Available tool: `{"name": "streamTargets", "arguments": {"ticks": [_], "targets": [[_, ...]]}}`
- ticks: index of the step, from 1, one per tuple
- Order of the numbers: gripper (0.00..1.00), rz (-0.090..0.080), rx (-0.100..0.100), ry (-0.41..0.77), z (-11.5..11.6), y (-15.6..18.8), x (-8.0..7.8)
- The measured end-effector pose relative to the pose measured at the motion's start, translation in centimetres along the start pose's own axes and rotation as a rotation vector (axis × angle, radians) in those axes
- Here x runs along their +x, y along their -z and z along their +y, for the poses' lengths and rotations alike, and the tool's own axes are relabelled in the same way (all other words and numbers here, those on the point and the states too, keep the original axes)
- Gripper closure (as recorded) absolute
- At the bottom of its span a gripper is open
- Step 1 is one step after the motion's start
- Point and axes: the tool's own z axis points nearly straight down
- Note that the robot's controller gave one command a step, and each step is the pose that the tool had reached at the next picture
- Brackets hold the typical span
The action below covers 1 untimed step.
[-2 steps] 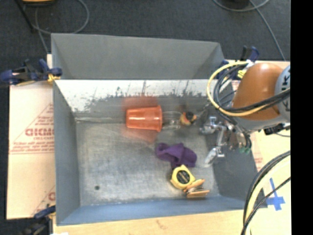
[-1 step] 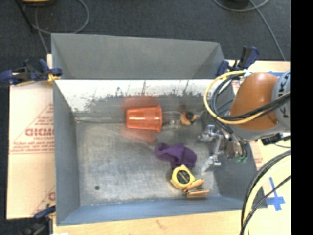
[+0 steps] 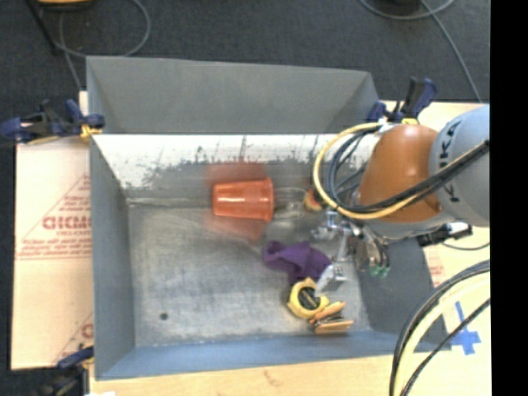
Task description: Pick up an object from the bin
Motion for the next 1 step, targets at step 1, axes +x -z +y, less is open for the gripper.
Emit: {"name": "streamTargets", "arguments": {"ticks": [1], "targets": [[1.0,0.0,0.001,-0.012,2.46,-1.23,-0.22]]}}
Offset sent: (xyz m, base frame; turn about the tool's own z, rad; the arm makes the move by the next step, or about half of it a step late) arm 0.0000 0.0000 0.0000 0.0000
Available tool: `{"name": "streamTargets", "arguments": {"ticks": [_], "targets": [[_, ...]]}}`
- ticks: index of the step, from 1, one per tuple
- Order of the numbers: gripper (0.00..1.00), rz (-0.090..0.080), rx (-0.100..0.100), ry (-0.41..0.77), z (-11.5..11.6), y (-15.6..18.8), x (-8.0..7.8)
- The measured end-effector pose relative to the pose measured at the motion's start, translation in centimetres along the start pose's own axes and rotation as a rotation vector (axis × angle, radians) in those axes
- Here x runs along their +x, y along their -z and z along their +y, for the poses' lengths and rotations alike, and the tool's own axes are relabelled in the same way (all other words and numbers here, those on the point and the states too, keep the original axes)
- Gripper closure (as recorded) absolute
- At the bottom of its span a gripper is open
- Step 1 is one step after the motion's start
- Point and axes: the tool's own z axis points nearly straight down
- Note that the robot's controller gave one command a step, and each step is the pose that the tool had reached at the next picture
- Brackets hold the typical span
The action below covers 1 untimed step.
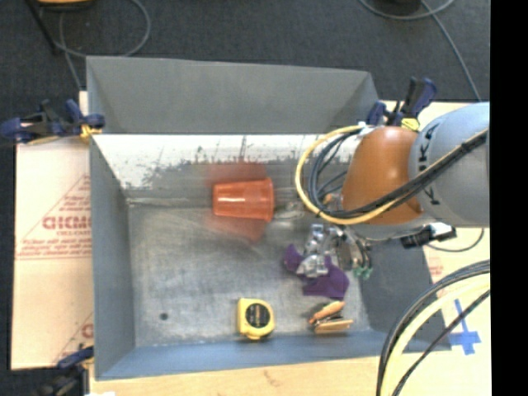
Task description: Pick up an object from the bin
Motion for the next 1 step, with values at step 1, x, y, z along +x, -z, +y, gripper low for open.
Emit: {"name": "streamTargets", "arguments": {"ticks": [1], "targets": [[1.0,0.0,0.0,0.001,-0.01,0.0,0.01]]}}
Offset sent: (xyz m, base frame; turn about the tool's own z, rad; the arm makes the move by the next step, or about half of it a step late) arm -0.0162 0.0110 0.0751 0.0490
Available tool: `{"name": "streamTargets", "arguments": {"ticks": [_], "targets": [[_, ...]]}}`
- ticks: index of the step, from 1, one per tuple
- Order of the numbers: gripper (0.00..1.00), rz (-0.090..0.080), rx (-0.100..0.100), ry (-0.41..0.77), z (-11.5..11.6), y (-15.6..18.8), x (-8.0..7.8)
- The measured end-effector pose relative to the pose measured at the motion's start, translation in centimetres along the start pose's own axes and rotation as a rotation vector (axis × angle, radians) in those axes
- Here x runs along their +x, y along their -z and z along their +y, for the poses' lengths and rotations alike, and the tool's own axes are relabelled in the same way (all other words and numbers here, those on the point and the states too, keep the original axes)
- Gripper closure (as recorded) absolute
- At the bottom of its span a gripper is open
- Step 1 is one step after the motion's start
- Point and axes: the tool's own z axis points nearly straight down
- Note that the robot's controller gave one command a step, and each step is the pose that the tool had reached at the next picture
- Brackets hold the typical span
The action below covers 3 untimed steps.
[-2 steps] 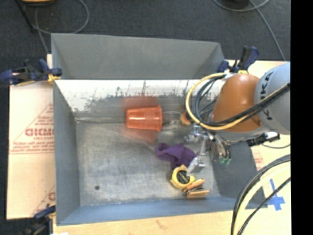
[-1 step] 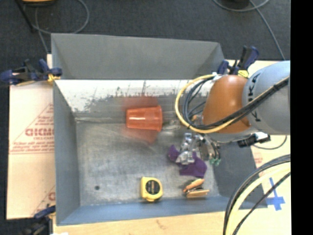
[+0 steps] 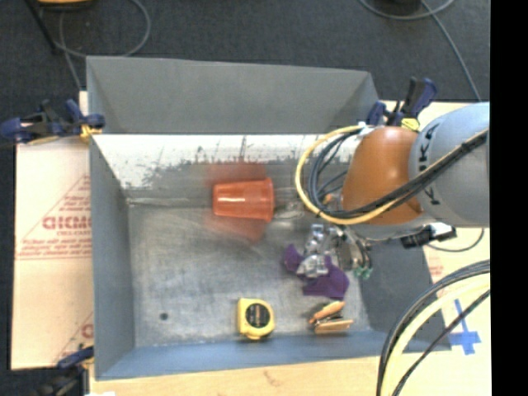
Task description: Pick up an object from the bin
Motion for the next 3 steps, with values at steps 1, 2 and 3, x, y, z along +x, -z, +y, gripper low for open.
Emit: {"name": "streamTargets", "arguments": {"ticks": [1,2,3], "targets": [[1.0,0.009,-0.002,-0.03,0.6,4.3,1.2],[1.0,0.001,-0.001,-0.008,0.1,9.1,0.8],[1.0,-0.002,-0.002,-0.029,0.7,11.2,0.3]]}}
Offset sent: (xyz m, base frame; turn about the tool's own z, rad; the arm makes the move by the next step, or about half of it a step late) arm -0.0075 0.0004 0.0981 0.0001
